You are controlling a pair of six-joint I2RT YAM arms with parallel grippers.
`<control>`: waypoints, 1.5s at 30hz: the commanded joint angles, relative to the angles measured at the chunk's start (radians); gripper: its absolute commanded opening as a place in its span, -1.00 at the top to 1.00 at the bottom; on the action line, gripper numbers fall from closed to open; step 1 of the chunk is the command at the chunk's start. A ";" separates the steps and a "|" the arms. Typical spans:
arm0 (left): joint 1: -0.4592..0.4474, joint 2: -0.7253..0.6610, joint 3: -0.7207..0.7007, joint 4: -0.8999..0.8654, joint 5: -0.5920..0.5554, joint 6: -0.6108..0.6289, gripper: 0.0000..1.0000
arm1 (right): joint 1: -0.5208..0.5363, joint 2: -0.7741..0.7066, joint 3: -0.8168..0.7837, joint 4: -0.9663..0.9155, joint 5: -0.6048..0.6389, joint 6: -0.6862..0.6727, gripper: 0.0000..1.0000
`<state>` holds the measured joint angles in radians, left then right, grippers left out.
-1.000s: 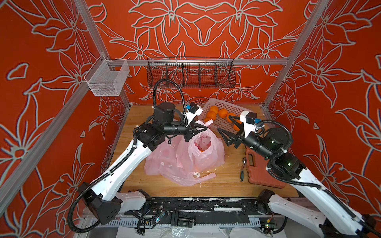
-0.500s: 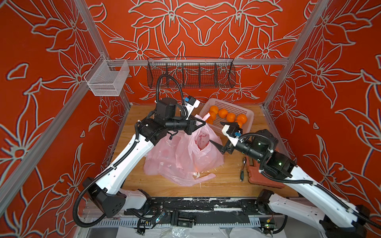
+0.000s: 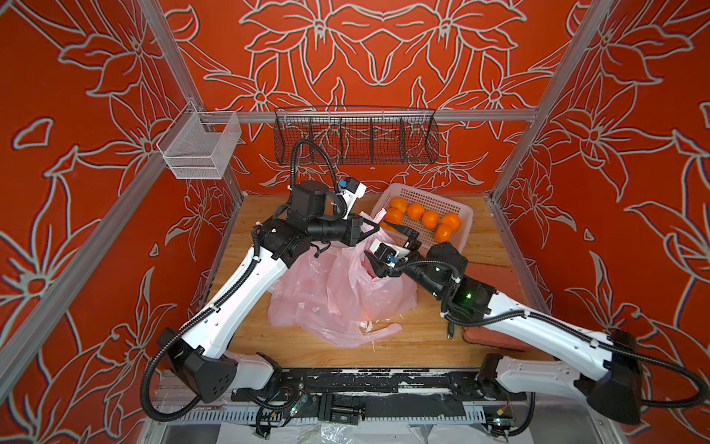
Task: Place the oranges into plastic bags & tie knots
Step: Tie the plastic bag at the center of the board.
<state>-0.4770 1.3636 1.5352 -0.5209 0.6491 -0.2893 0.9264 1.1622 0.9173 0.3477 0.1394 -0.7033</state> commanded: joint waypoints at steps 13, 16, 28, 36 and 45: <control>0.060 -0.040 -0.005 -0.053 0.048 -0.003 1.00 | 0.017 -0.006 -0.003 0.139 0.091 -0.299 -0.86; 0.060 -0.034 -0.005 -0.051 0.058 -0.011 1.00 | 0.017 0.003 0.024 0.117 0.078 -0.295 -0.86; 0.060 -0.023 0.003 -0.048 0.086 -0.021 1.00 | 0.021 0.028 0.012 0.221 -0.036 -0.315 -0.68; 0.060 -0.029 0.000 -0.046 0.131 0.005 1.00 | 0.020 0.044 0.020 0.201 -0.049 -0.290 -0.34; 0.060 -0.038 -0.007 -0.057 0.196 0.038 1.00 | 0.019 0.040 0.025 0.188 -0.055 -0.288 -0.27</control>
<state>-0.4221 1.3495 1.5330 -0.5671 0.7940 -0.2760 0.9386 1.2064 0.9176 0.5190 0.1040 -1.0016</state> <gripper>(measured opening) 0.047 0.638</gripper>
